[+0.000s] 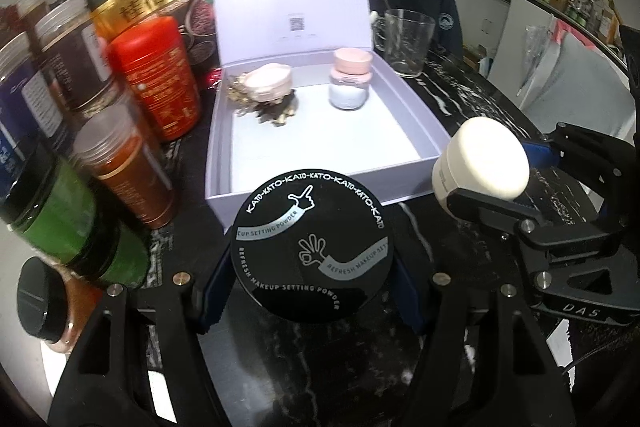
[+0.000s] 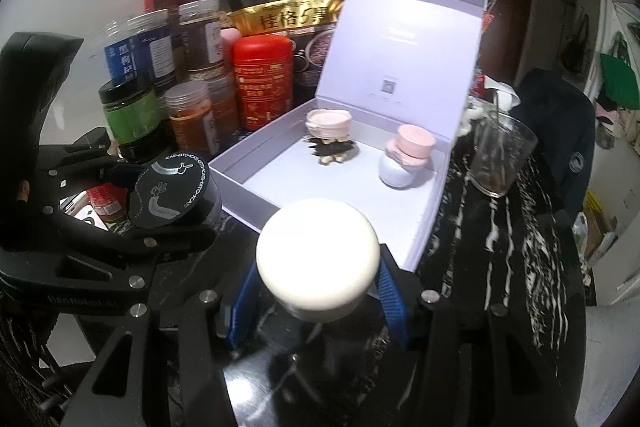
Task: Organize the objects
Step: 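Carry black tin in left tool and white jar in right tool toward gift box, then lower the black tin into the box with left tool while right tool lowers the white jar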
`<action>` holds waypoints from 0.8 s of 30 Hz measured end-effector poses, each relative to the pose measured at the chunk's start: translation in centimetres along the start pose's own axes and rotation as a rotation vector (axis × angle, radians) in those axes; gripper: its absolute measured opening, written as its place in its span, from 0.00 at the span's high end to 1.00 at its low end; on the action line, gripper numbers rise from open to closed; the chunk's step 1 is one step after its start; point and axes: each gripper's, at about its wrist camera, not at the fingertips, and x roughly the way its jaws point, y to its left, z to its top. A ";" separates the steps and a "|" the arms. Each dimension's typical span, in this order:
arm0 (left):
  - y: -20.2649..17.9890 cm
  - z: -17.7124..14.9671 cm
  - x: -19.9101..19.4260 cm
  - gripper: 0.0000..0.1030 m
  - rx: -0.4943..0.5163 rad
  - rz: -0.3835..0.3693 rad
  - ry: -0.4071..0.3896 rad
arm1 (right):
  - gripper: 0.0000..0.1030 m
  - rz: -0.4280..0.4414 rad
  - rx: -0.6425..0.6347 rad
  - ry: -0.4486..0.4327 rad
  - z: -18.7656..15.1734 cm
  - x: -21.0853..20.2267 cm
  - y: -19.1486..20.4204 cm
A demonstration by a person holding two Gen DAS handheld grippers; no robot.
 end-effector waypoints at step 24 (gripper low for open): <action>2.9 2.3 2.1 0.35 -0.025 0.000 0.004 | 0.46 -0.003 -0.011 0.017 3.2 2.8 -0.7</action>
